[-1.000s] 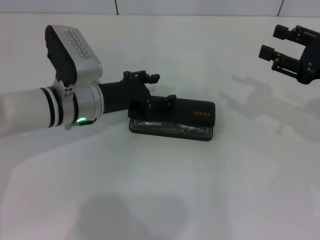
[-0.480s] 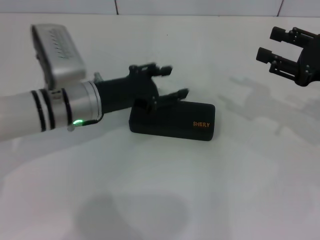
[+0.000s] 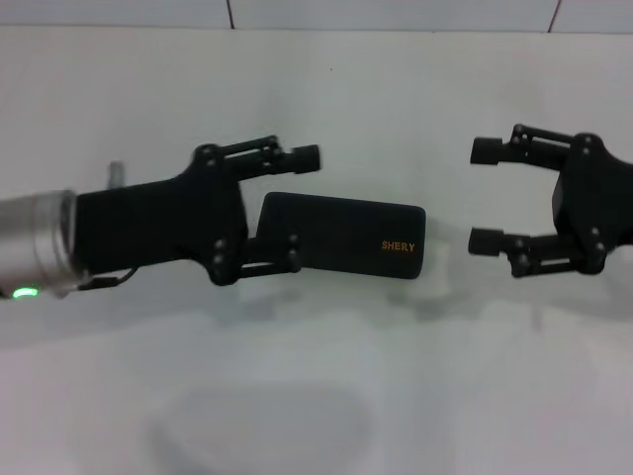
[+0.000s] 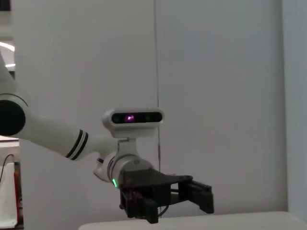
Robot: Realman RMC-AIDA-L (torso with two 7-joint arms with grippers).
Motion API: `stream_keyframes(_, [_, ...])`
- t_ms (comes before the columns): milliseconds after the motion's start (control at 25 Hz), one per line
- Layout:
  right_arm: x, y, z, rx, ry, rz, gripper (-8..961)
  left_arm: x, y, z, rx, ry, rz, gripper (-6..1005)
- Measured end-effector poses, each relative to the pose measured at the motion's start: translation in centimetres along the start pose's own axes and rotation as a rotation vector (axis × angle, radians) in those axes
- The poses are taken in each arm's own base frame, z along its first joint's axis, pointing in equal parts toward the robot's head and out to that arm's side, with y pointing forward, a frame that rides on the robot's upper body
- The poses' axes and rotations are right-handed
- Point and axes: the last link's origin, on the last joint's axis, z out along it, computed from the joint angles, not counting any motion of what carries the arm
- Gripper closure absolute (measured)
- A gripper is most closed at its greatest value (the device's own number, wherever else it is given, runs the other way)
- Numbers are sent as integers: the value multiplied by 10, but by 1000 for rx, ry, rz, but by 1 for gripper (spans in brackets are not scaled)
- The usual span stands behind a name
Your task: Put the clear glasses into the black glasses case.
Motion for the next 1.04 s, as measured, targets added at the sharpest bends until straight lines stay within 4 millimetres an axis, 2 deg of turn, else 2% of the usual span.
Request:
stream_keyframes(80, [2,2,1,-6,2,-12,186,-3,4,-3,12,6,17,287])
stream_keyframes(120, [4,3,1,-8,7,-19,167,-10,14,-4,5,-10,67,287])
stream_keyframes(320, [7,4,5,-16,22,-35,73,-14,19,-2,-10,-25,82,291])
stream_keyframes(1040, [12,5,9,3,24,-40,79,-15,20,-2,-4,-19,77,296])
